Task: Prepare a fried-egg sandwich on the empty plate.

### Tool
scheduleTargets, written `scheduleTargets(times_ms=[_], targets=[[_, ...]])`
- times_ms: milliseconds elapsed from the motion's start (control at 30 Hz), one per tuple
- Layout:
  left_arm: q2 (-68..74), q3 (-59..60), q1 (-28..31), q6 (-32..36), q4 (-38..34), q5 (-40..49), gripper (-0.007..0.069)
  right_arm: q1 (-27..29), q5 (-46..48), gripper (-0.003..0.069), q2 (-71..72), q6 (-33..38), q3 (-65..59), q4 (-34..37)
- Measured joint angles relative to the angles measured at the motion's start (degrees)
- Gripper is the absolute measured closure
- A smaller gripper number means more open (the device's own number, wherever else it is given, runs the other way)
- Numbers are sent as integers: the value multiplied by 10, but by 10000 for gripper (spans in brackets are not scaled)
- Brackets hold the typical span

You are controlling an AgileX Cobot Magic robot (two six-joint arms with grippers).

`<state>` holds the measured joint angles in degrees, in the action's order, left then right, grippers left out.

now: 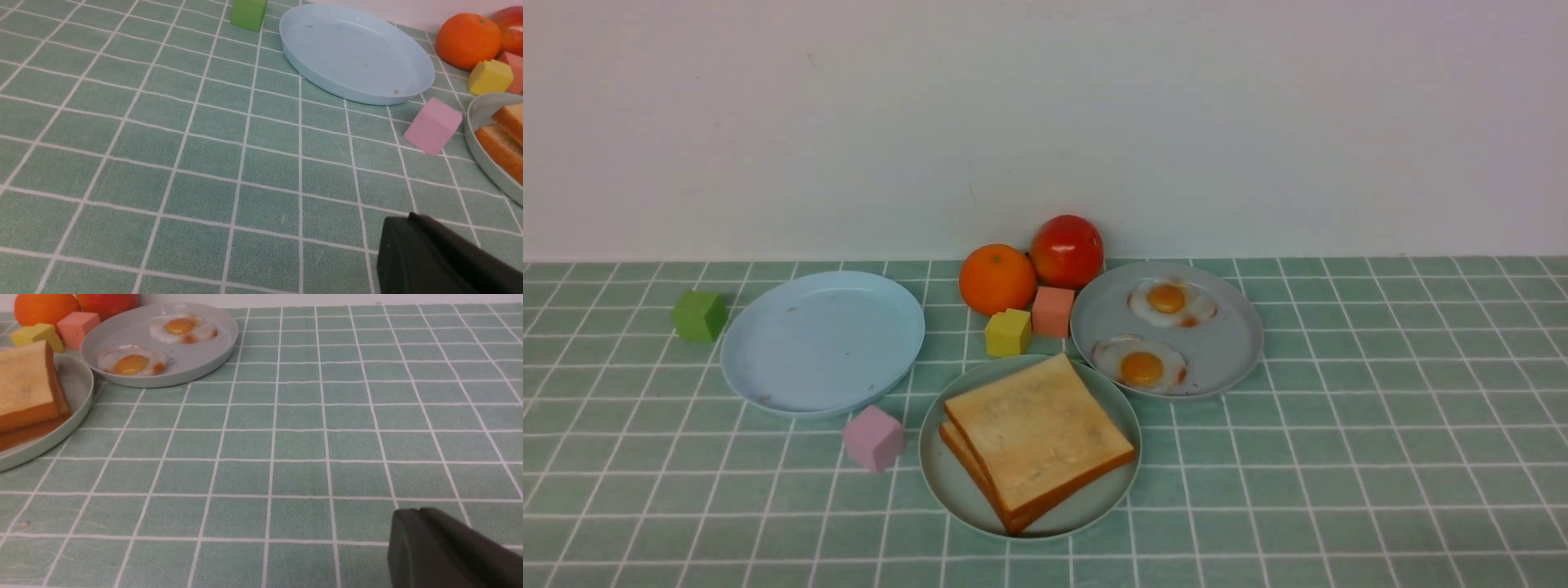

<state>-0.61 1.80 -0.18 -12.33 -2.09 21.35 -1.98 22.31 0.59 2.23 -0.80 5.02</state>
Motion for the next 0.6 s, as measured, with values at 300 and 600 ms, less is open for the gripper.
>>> scheduleTargets(times_ms=[300, 600], targets=[[0, 0, 0, 0, 0, 0, 638, 0, 0, 623, 0, 0, 0, 0], [0, 0, 0, 0, 0, 0, 638, 0, 0, 612, 0, 0, 0, -1]])
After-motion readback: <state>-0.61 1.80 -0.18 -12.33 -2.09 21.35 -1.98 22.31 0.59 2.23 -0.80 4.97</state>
